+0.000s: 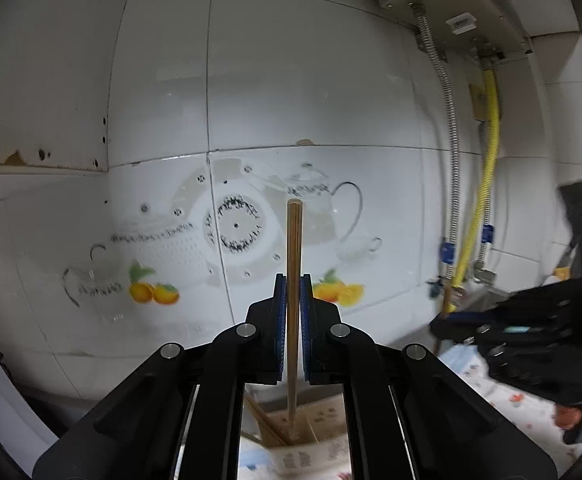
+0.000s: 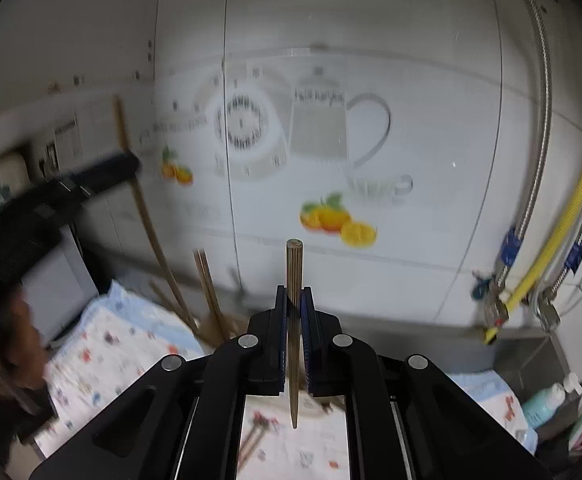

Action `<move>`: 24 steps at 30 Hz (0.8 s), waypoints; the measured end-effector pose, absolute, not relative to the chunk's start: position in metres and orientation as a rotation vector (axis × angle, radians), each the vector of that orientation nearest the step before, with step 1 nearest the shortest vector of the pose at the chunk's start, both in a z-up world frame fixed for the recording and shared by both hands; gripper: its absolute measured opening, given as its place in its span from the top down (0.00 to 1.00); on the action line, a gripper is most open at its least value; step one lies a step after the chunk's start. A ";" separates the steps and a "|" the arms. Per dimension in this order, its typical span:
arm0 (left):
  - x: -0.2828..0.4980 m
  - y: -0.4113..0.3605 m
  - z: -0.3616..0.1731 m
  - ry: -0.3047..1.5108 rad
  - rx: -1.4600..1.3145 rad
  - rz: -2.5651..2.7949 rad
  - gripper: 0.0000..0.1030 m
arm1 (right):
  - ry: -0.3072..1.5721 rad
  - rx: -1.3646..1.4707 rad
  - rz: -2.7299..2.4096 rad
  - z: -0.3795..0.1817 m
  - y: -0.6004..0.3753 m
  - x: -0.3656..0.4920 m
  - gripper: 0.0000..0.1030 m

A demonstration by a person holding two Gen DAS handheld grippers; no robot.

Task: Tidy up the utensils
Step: 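Lower both chopsticks into the cream holder and open both tools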

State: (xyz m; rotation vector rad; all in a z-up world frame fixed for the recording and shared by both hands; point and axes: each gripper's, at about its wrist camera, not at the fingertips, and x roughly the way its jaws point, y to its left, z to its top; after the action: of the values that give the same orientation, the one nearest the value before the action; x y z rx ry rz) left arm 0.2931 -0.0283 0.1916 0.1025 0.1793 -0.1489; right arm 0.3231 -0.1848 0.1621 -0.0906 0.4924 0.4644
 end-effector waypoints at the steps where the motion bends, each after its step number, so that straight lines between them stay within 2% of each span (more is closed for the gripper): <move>1: 0.298 -0.028 0.192 0.183 0.099 -0.147 0.95 | 0.472 -0.079 0.467 0.168 -0.185 0.324 0.94; 11: 0.338 -0.015 0.159 0.232 0.042 -0.128 0.95 | 0.351 -0.034 0.444 0.184 -0.180 0.342 0.94; 24: 0.364 0.001 0.108 0.360 -0.013 -0.120 0.94 | 0.459 -0.029 0.433 0.122 -0.179 0.374 0.94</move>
State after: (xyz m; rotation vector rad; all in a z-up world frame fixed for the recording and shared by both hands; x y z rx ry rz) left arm 0.3640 0.0011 0.1075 -0.0131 0.3602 -0.1200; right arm 0.3740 -0.1788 0.1225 -0.0286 0.4590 0.4335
